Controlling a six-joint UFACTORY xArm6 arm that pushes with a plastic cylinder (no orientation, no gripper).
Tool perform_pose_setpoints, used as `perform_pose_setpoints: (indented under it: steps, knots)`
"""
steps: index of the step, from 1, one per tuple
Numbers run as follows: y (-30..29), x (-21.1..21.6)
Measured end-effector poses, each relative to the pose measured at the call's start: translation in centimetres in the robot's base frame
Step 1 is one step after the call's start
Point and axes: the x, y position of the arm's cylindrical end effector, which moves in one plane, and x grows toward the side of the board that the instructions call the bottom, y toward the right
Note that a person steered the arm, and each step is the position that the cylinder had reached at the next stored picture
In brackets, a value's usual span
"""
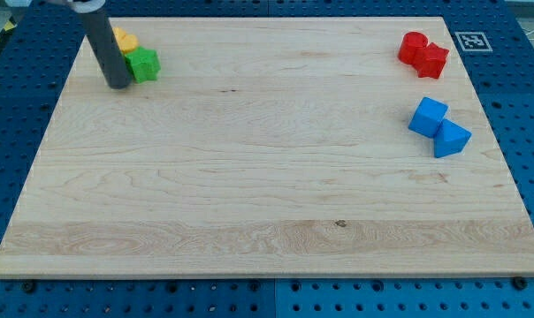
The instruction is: Move the blue cube towards the center
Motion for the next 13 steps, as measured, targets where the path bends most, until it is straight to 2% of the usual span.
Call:
perform_pose_setpoints:
  steps: [1,2,3,4,6,7,8,9,11,13]
  knots:
    - [-0.1,0.9]
    - [1.0,8.8]
    - [7.7,11.7]
    - [19.8,11.8]
    - [44.5,17.6]
    - [46.8,18.0]
    - [48.2,16.1]
    - [51.3,12.3]
    - [49.1,10.3]
    - [44.6,10.2]
